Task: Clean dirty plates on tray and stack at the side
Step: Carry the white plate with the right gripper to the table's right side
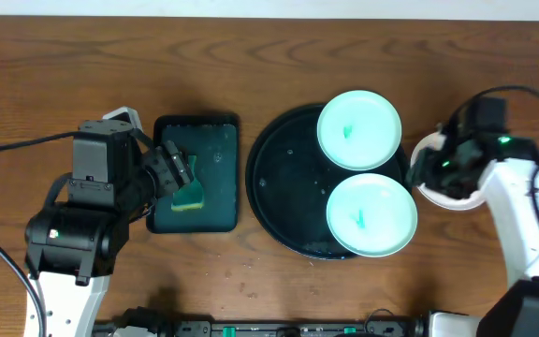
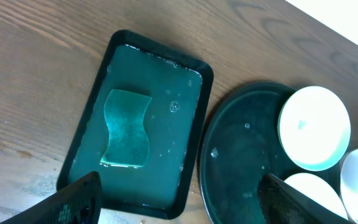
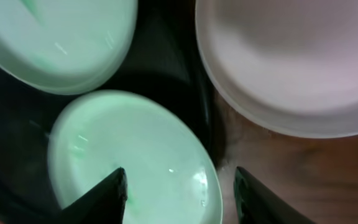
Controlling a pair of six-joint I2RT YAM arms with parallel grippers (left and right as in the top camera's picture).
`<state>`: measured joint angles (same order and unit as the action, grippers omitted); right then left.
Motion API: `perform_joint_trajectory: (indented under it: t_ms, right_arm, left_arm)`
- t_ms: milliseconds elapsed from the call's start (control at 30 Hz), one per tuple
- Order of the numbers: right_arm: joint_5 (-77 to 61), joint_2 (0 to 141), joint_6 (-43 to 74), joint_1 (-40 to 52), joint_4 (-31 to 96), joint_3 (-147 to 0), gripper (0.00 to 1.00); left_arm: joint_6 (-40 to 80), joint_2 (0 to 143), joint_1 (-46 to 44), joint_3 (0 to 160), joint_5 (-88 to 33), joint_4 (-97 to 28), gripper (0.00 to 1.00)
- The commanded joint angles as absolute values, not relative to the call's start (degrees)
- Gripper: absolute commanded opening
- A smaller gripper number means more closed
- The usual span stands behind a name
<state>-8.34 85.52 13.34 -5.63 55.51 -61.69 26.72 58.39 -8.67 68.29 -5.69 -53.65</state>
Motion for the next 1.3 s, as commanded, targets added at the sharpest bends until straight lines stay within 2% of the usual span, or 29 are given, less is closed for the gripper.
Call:
perform_joint_trajectory:
  t_ms: [0,67,100,133,200,267,500,667,767,1000,1100,1267]
  right_arm:
    - [0.03,87.18,17.45,-2.81,52.07,-54.96,0.53]
    - [-0.30,87.83,18.28,-2.24,48.01,-51.27,0.53]
    - [-0.56,87.99,18.44,-2.17,46.76,-49.93,0.50]
    - [-1.02,87.99,18.44,-2.15,46.02,-48.95,0.43]
    - [-1.58,87.96,18.39,-2.15,46.06,-48.27,0.16]
    - [-1.58,87.77,18.35,-2.15,46.81,-48.95,0.01]
    - [-8.45,82.70,15.75,-0.84,51.51,-52.97,0.01]
    - [-14.70,77.93,15.92,5.78,48.34,-53.32,0.01]
    - [-12.01,77.65,19.88,11.86,44.86,-53.15,0.01]
    - [4.16,85.19,33.71,23.99,32.88,-50.15,0.01]
    - [5.50,90.72,37.95,25.63,30.17,-50.13,0.01]
    - [4.38,93.21,37.58,25.78,29.69,-50.22,0.03]
  left_arm:
    - [26.15,58.41,-8.43,69.76,-5.80,-53.78,0.80]
    - [26.15,58.41,-8.43,69.76,-5.80,-53.78,0.80]
    - [26.15,58.41,-8.43,69.76,-5.80,-53.78,0.81]
    - [26.15,58.41,-8.43,69.76,-5.80,-53.78,0.80]
    - [26.15,58.41,-8.43,69.76,-5.80,-53.78,0.80]
    - [26.17,58.41,-8.43,69.76,-5.80,-53.78,0.80]
    - [26.15,58.41,-8.43,69.76,-5.80,-53.78,0.80]
    - [26.15,58.41,-8.43,69.76,-5.80,-53.78,0.80]
    - [26.15,58.41,-8.43,69.76,-5.80,-53.78,0.81]
    - [26.15,58.41,-8.43,69.76,-5.80,-53.78,0.80]
    - [26.15,58.41,-8.43,69.76,-5.80,-53.78,0.80]
    - [26.15,58.41,-8.43,69.76,-5.80,-53.78,0.81]
